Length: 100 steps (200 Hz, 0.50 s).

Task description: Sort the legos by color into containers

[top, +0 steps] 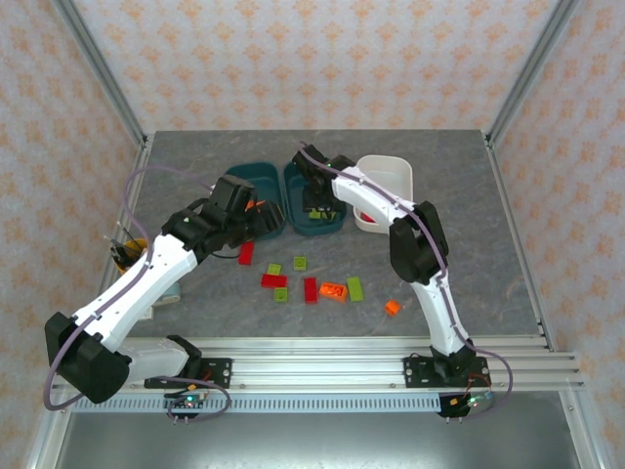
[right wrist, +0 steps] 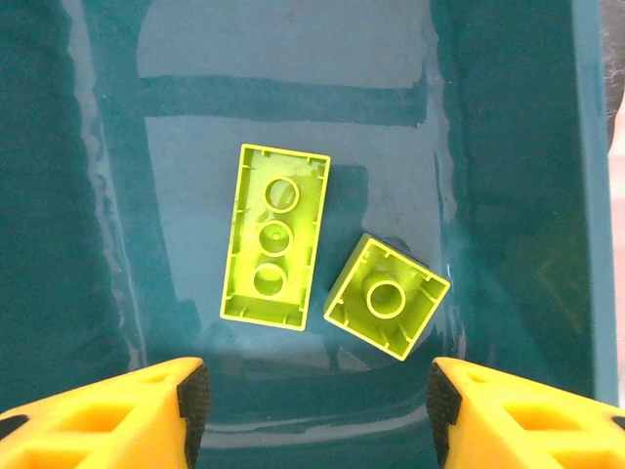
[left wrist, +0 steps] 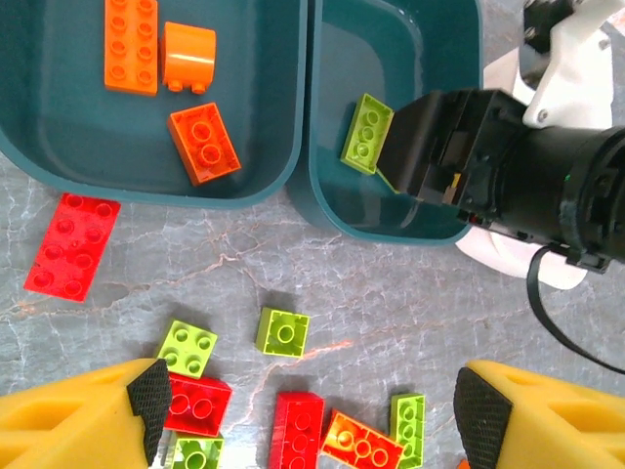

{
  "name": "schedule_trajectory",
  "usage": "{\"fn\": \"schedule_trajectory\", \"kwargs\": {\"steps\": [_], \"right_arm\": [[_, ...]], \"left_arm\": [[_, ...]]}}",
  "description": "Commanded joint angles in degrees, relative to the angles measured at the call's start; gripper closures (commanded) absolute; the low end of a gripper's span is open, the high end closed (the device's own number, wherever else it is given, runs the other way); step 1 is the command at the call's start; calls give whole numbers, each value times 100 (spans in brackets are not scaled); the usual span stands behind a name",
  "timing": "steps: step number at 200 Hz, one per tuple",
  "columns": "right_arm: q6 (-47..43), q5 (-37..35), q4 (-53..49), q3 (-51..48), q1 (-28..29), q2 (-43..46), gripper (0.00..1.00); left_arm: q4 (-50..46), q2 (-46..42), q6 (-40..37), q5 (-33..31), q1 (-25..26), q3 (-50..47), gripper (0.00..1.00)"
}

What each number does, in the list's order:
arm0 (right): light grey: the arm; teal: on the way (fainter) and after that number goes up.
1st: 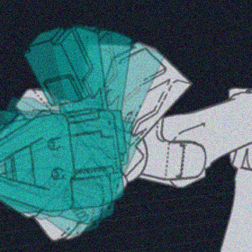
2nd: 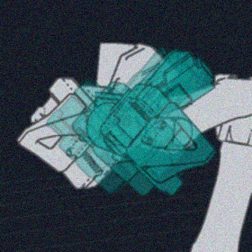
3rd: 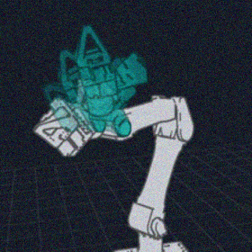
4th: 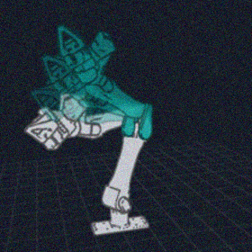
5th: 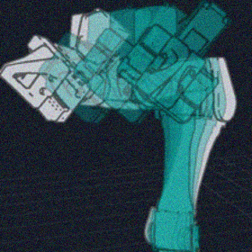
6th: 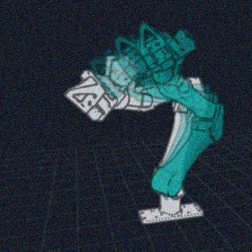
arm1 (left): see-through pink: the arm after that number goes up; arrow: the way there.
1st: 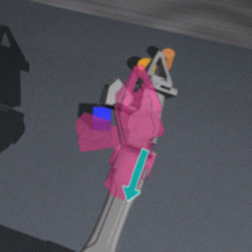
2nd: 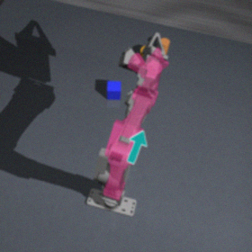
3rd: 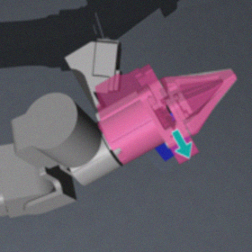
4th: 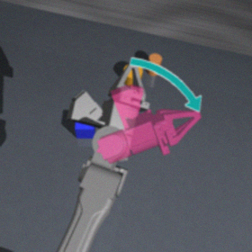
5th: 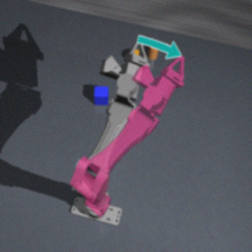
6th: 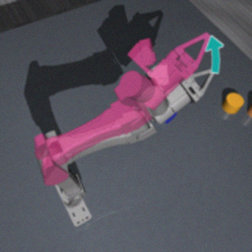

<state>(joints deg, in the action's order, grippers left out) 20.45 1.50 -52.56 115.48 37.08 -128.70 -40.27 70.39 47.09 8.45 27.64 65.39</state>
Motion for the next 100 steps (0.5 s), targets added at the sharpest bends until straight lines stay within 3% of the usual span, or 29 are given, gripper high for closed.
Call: {"fn": "schedule_trajectory", "kwargs": {"steps": [1,48,100], "right_arm": [[-19,-53,-64,-9,1,667,39],[-72,5,774,-1496,61,2257,40],[-319,697,1970,-3594,228,4159,40]], "left_arm": [[-131,-18,-32,154,-24,-129,21],[-324,-6,-148,113,-6,-182,21],[-610,-331,94,-220,-4,-544,22]]}}
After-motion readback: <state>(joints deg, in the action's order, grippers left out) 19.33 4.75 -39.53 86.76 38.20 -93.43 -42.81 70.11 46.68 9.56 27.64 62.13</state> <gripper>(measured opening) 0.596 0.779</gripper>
